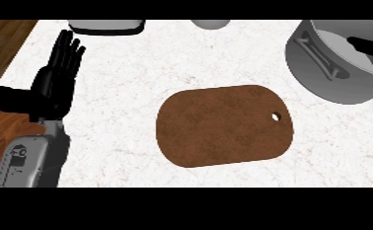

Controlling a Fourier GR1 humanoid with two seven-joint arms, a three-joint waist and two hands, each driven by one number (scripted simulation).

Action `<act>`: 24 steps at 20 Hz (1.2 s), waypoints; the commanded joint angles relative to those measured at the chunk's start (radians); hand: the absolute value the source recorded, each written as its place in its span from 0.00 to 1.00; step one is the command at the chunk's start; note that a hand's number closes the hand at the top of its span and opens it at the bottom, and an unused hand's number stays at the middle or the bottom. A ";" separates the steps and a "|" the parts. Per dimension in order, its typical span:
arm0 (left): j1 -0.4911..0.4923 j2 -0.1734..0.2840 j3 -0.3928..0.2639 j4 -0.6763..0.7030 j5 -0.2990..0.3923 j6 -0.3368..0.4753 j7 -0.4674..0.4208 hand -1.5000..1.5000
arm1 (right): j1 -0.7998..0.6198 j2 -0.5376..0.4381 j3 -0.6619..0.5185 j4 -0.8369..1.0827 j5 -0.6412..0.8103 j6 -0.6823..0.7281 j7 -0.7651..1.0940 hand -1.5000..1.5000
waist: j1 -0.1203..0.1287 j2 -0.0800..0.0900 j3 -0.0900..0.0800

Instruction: Pick the croissant from the cutting board and place it in the pot

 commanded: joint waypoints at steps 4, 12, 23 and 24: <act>0.029 0.025 0.020 -0.072 0.029 -0.019 0.067 0.50 | 0.107 0.009 -0.104 -0.135 -0.192 0.007 -0.216 0.00 | -0.014 -0.007 0.001; 0.070 0.004 0.019 -0.065 0.006 -0.012 0.014 0.50 | 0.338 0.042 -0.164 -0.306 -0.362 0.100 -0.344 0.00 | -0.024 -0.009 0.000; 0.008 -0.012 0.018 -0.017 -0.018 0.009 0.037 0.50 | 0.622 0.034 -0.172 -0.588 -0.516 0.234 -0.275 0.00 | -0.028 -0.009 0.000; 0.033 -0.005 0.036 -0.022 -0.006 -0.008 0.001 0.50 | 0.625 0.001 -0.144 -0.622 -0.498 0.237 -0.231 0.00 | -0.026 -0.009 0.000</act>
